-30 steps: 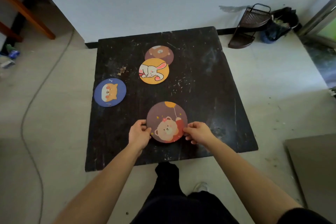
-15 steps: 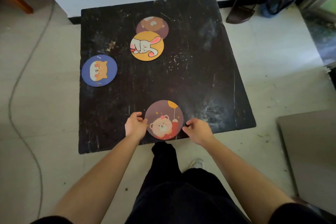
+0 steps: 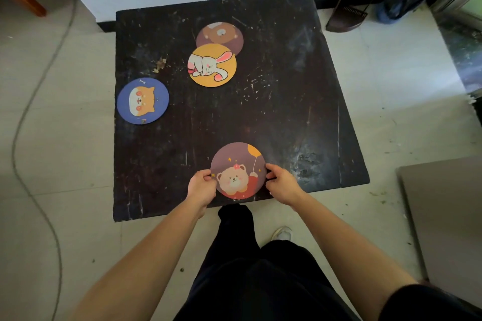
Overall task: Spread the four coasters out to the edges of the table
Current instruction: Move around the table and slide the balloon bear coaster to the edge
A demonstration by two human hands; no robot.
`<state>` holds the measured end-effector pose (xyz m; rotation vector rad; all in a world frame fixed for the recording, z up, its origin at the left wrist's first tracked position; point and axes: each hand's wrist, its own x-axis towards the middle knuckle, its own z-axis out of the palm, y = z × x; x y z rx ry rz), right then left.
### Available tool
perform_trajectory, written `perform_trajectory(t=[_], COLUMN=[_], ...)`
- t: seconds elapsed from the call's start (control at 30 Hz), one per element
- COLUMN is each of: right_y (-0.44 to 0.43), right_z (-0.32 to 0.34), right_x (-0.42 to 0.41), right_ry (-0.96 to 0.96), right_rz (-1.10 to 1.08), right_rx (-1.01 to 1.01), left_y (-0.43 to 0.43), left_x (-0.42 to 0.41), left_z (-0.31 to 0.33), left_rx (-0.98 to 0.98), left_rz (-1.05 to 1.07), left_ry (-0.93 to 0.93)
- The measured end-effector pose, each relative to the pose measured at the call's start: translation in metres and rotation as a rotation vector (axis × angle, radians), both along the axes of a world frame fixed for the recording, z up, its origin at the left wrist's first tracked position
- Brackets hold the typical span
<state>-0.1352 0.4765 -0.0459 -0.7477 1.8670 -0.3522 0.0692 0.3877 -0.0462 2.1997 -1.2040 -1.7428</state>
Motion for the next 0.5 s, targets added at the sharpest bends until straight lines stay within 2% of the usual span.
perform_trajectory(t=[0.37, 0.5], right_y=[-0.001, -0.017], right_z=[-0.001, 0.015], right_x=[0.000, -0.010], right_ry=[0.060, 0.178], right_rz=[0.040, 0.115], right_rx=[-0.006, -0.012], left_y=[-0.004, -0.025], left_x=[-0.003, -0.007], left_z=[0.000, 0.020], left_rx=[0.004, -0.090], left_rz=[-0.074, -0.277], left_ry=[-0.078, -0.246])
